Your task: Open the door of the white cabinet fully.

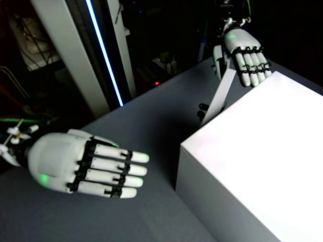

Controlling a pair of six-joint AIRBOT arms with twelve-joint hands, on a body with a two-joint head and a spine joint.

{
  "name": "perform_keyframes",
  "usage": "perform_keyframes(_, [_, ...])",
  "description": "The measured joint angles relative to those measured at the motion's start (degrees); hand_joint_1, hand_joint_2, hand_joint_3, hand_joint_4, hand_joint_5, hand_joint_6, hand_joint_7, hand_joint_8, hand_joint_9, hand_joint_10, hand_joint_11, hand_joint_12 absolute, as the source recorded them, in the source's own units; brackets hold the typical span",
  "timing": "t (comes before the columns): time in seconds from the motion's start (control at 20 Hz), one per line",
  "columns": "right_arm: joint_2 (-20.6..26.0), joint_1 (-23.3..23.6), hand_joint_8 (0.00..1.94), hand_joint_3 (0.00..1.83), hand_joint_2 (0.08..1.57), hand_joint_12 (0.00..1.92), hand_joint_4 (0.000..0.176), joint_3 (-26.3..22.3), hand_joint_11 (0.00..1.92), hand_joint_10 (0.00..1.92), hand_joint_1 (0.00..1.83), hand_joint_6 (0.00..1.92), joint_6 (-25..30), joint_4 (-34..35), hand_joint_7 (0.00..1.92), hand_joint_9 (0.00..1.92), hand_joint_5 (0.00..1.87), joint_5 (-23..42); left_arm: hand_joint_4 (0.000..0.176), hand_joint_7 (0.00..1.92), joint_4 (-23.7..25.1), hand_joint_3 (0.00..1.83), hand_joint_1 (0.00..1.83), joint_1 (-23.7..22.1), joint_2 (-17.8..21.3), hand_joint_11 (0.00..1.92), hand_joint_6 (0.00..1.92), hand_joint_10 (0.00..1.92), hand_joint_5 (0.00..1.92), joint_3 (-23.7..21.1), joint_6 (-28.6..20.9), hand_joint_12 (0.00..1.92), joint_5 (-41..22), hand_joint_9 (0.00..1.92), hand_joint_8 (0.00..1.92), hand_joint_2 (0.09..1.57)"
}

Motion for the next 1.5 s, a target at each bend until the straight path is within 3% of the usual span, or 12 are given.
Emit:
perform_keyframes(0.35, [-0.5,0.2,0.0,0.0,1.39,0.11,0.0,0.2,0.07,0.0,0.64,0.0,0.0,0.0,0.14,0.12,0.16,-0.3,0.0,0.0,1.4,0.43,0.06,-1.4,-2.0,0.0,0.0,0.0,0.0,0.9,-0.4,0.0,0.8,0.0,0.0,1.57])
perform_keyframes(0.7, [-0.5,0.2,0.0,0.0,1.38,0.1,0.0,0.5,0.08,0.0,0.67,0.0,0.6,-0.1,0.15,0.12,0.17,-0.5,0.0,0.0,2.5,0.42,0.49,-3.3,-3.3,0.02,0.0,0.0,0.01,1.6,-0.5,0.02,2.4,0.0,0.0,1.57])
perform_keyframes(0.75, [-0.5,0.3,0.0,0.0,1.39,0.1,0.0,0.5,0.09,0.0,0.66,0.0,0.6,0.0,0.15,0.12,0.17,-0.5,0.0,0.0,2.7,0.41,0.55,-3.6,-3.3,0.05,0.0,0.0,0.03,1.6,-0.5,0.04,2.6,0.0,0.0,1.57])
perform_keyframes(0.85, [-0.5,0.6,0.0,0.0,1.39,0.09,0.0,0.6,0.07,0.0,0.66,0.0,0.6,0.0,0.15,0.11,0.16,-0.6,0.0,0.01,3.4,0.42,0.47,-4.2,-3.7,0.0,0.01,0.0,0.07,1.9,-0.6,0.32,2.9,0.03,0.0,1.57])
perform_keyframes(1.0, [-0.5,0.6,0.0,0.0,1.4,0.09,0.0,0.6,0.08,0.0,0.68,0.0,0.9,-0.1,0.16,0.12,0.17,-0.5,0.0,0.0,4.9,0.48,0.45,-5.0,-4.6,0.0,0.0,0.0,0.05,2.3,-1.5,0.23,4.4,0.0,0.0,1.57])
perform_keyframes(1.05, [-0.5,0.6,0.0,0.0,1.4,0.08,0.0,0.6,0.07,0.0,0.67,0.0,0.9,-0.1,0.15,0.12,0.17,-0.6,0.0,0.0,5.2,0.47,0.54,-5.4,-4.8,0.0,0.0,0.0,0.07,2.4,-1.6,0.35,5.4,0.02,0.0,1.57])
perform_keyframes(1.2, [-0.5,0.6,0.0,0.0,1.4,0.09,0.0,0.7,0.1,0.0,0.66,0.0,1.2,0.0,0.16,0.13,0.18,-0.6,0.0,0.09,5.7,0.35,0.58,-5.5,-5.1,0.0,0.0,0.01,0.1,2.4,-2.5,0.52,5.4,0.11,0.01,1.57])
perform_keyframes(1.25, [-0.5,0.6,0.0,0.0,1.4,0.09,0.0,0.7,0.1,0.0,0.65,0.0,1.4,0.0,0.16,0.13,0.18,-0.6,0.0,0.08,6.4,0.38,0.6,-5.5,-5.1,0.0,0.0,0.0,0.1,2.4,-3.1,0.4,5.4,0.07,0.0,1.57])
perform_keyframes(1.4, [-0.5,0.6,0.0,0.0,1.4,0.08,0.0,0.7,0.09,0.0,0.66,0.0,1.5,-0.1,0.16,0.13,0.19,-0.6,0.0,0.01,7.0,0.47,0.55,-5.6,-5.1,0.0,0.0,0.0,0.08,2.4,-3.7,0.27,5.6,0.0,0.0,1.57])
perform_keyframes(1.5, [-0.5,0.6,0.0,0.0,1.4,0.08,0.0,0.7,0.09,0.0,0.64,0.0,1.6,0.0,0.16,0.13,0.19,-0.6,0.0,0.01,7.5,0.48,0.52,-5.6,-5.1,0.0,0.0,0.0,0.08,2.4,-4.1,0.31,5.6,0.01,0.0,1.57])
